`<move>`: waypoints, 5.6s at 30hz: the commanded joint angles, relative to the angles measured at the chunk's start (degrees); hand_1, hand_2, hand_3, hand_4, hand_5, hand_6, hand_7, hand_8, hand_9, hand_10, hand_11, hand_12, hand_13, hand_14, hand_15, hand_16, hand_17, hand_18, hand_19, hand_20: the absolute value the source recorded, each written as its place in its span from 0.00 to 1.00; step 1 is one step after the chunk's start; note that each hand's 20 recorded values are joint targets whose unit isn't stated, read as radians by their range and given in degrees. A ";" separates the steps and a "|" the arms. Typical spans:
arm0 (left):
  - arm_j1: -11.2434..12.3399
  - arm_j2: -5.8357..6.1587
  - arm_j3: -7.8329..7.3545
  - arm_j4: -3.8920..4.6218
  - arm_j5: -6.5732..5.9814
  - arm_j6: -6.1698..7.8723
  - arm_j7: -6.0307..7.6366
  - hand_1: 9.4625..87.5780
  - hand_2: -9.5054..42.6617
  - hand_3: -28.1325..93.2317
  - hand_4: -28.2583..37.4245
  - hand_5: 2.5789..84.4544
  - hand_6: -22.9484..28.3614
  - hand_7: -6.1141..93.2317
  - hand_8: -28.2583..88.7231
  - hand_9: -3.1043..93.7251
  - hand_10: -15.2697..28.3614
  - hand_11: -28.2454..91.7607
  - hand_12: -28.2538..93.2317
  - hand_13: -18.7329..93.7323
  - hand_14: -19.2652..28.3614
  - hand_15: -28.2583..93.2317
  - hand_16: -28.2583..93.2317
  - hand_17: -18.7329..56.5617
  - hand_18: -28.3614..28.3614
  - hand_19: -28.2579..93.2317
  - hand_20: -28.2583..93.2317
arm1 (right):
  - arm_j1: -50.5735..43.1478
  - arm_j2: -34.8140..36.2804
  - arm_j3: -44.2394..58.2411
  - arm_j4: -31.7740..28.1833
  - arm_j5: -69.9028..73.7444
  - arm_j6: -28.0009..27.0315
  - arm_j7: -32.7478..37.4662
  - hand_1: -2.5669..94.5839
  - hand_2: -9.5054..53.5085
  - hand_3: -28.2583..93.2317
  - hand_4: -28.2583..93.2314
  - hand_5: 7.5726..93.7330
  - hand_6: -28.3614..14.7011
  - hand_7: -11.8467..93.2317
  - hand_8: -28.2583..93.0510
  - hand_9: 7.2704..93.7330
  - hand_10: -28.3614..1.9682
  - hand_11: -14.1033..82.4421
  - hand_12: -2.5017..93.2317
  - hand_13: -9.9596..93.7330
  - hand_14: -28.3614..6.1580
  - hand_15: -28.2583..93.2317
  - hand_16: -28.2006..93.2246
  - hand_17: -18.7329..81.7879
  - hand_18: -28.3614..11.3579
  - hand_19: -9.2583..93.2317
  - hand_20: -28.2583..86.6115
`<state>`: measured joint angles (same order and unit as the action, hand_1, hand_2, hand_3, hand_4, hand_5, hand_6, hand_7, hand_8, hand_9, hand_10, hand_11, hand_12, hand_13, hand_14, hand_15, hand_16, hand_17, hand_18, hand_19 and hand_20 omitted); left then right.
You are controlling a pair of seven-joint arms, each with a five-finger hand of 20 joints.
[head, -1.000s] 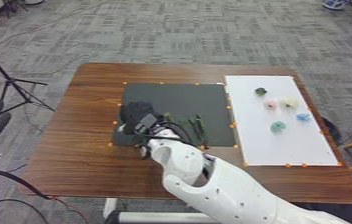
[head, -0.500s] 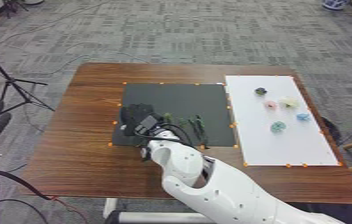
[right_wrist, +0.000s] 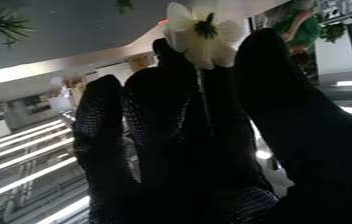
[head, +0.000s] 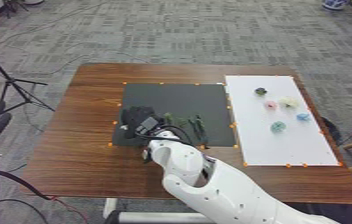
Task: Arrange flowers
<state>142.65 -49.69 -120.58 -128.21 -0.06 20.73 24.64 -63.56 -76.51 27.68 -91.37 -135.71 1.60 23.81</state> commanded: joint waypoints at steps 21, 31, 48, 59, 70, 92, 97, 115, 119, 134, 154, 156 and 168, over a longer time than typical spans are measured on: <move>1.55 -1.76 -0.96 -0.59 0.24 -0.31 -0.34 0.17 0.53 0.81 0.00 0.43 0.63 0.14 0.18 0.34 0.69 0.35 0.33 0.36 0.73 0.46 0.20 0.17 0.72 0.45 0.32 | -5.74 4.87 8.78 -9.20 0.85 -1.19 0.79 0.54 0.03 0.88 0.00 0.64 0.60 0.27 0.13 0.72 0.50 0.30 0.16 0.84 0.61 0.78 0.44 0.54 0.11 0.89 0.50; 5.12 -3.64 -4.46 -2.10 0.47 -1.14 0.91 0.17 0.52 0.81 0.00 0.42 0.62 0.15 0.18 0.34 0.67 0.35 0.32 0.36 0.71 0.45 0.20 0.18 0.71 0.44 0.32 | -20.91 19.55 35.96 -20.97 6.80 0.23 10.36 0.49 0.04 0.87 0.01 0.63 0.56 0.24 0.14 0.67 0.42 0.28 0.16 0.80 0.54 0.78 0.44 0.51 0.10 0.88 0.49; 7.81 -4.00 -5.40 -3.19 -0.63 -0.98 3.18 0.16 0.51 0.81 0.00 0.42 0.61 0.14 0.18 0.34 0.67 0.34 0.33 0.36 0.70 0.44 0.20 0.18 0.71 0.43 0.32 | -34.09 29.28 52.64 -23.78 0.43 -11.43 16.10 0.57 0.00 0.84 0.00 0.60 0.55 0.22 0.15 0.58 0.44 0.24 0.15 0.77 0.61 0.74 0.49 0.49 0.10 0.86 0.48; 8.10 -4.10 -6.19 -3.44 -0.46 -1.06 3.56 0.16 0.51 0.81 0.00 0.42 0.61 0.14 0.18 0.34 0.65 0.34 0.32 0.37 0.67 0.43 0.20 0.19 0.71 0.43 0.32 | -37.93 27.82 54.01 -23.99 2.64 -14.99 14.67 0.60 0.00 0.77 0.00 0.56 0.56 0.23 0.14 0.57 0.49 0.25 0.15 0.77 0.59 0.76 0.47 0.49 0.10 0.86 0.50; 7.93 -4.21 -5.78 -3.62 -0.43 -0.65 2.95 0.17 0.53 0.80 0.00 0.42 0.61 0.15 0.18 0.35 0.63 0.35 0.32 0.37 0.66 0.43 0.20 0.19 0.70 0.43 0.32 | -35.26 24.85 50.07 -17.73 0.62 -12.25 12.46 0.68 0.00 0.70 0.00 0.60 0.61 0.24 0.14 0.61 0.55 0.25 0.15 0.78 0.68 0.74 0.50 0.50 0.12 0.88 0.52; 5.10 -0.63 -8.53 -0.19 7.98 -4.33 -4.42 0.22 0.59 0.75 0.00 0.47 0.54 0.15 0.16 0.38 0.60 0.33 0.28 0.35 0.56 0.37 0.16 0.21 0.65 0.40 0.31 | -32.91 25.08 43.14 -22.42 2.50 6.44 7.40 0.69 0.00 0.75 0.00 0.86 0.67 0.36 0.29 0.97 0.67 0.24 0.44 0.86 0.64 0.80 0.48 0.56 0.11 0.92 0.57; 2.79 2.19 -7.53 4.01 5.49 -7.67 -4.59 0.20 0.57 0.76 0.00 0.44 0.55 0.13 0.16 0.36 0.59 0.32 0.28 0.33 0.56 0.36 0.16 0.21 0.64 0.39 0.31 | -25.13 21.85 35.38 -22.51 5.60 10.35 3.04 0.68 0.00 0.76 0.00 0.86 0.67 0.36 0.29 0.97 0.66 0.24 0.44 0.86 0.64 0.80 0.48 0.56 0.11 0.92 0.57; -20.63 13.36 13.60 16.96 2.87 -10.79 -10.01 0.19 0.58 0.76 0.00 0.41 0.54 0.10 0.18 0.35 0.58 0.29 0.29 0.33 0.55 0.33 0.18 0.22 0.61 0.36 0.31 | -4.20 7.89 14.48 -9.35 7.63 13.82 -6.59 0.67 0.00 0.77 0.00 0.85 0.67 0.36 0.29 0.96 0.68 0.24 0.43 0.85 0.63 0.80 0.49 0.55 0.12 0.92 0.57; -24.41 13.11 17.17 17.65 3.53 -11.79 -9.91 0.18 0.58 0.77 0.00 0.40 0.54 0.10 0.18 0.35 0.58 0.29 0.29 0.33 0.55 0.33 0.18 0.23 0.61 0.35 0.31 | -1.99 4.75 11.26 -5.87 7.49 14.59 -5.77 0.67 0.00 0.77 0.00 0.85 0.67 0.37 0.29 0.96 0.68 0.23 0.43 0.85 0.63 0.80 0.49 0.55 0.12 0.91 0.58; -30.65 11.76 23.16 19.18 4.29 -10.92 -9.42 0.17 0.57 0.76 0.00 0.39 0.53 0.10 0.19 0.34 0.54 0.28 0.29 0.33 0.53 0.30 0.18 0.23 0.60 0.34 0.30 | 0.53 -5.12 6.85 7.13 7.19 14.78 -5.20 0.65 0.00 0.79 0.00 0.82 0.67 0.40 0.27 0.95 0.67 0.22 0.42 0.85 0.65 0.79 0.49 0.56 0.12 0.91 0.57; -23.52 7.34 19.90 16.11 3.00 -9.24 -6.51 0.15 0.58 0.76 0.00 0.38 0.52 0.10 0.19 0.33 0.53 0.27 0.31 0.34 0.53 0.29 0.20 0.23 0.60 0.33 0.31 | 0.68 -6.43 2.82 12.71 3.83 20.78 -0.88 0.65 0.00 0.79 0.00 0.80 0.67 0.40 0.26 0.93 0.67 0.21 0.42 0.86 0.66 0.75 0.48 0.55 0.13 0.89 0.57; -23.40 7.43 19.66 16.23 3.15 -9.26 -6.70 0.15 0.58 0.76 0.00 0.38 0.52 0.10 0.19 0.33 0.53 0.27 0.31 0.34 0.54 0.29 0.20 0.23 0.61 0.34 0.31 | 0.86 -6.31 2.73 12.63 3.75 20.27 -0.56 0.66 0.00 0.78 0.00 0.80 0.67 0.39 0.25 0.93 0.66 0.21 0.41 0.86 0.66 0.75 0.48 0.55 0.13 0.89 0.57; -21.61 5.61 18.83 15.48 3.63 -10.34 -6.09 0.15 0.58 0.76 0.00 0.39 0.53 0.10 0.19 0.33 0.55 0.28 0.31 0.34 0.55 0.31 0.20 0.22 0.62 0.35 0.31 | 2.88 -6.69 1.51 14.88 2.42 19.79 2.04 0.64 0.00 0.76 0.00 0.79 0.66 0.35 0.25 0.90 0.66 0.20 0.37 0.85 0.65 0.73 0.48 0.55 0.13 0.88 0.56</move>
<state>119.31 -41.97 -100.68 -111.76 3.18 11.14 18.22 -62.27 -82.50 29.50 -77.33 -131.70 21.35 23.65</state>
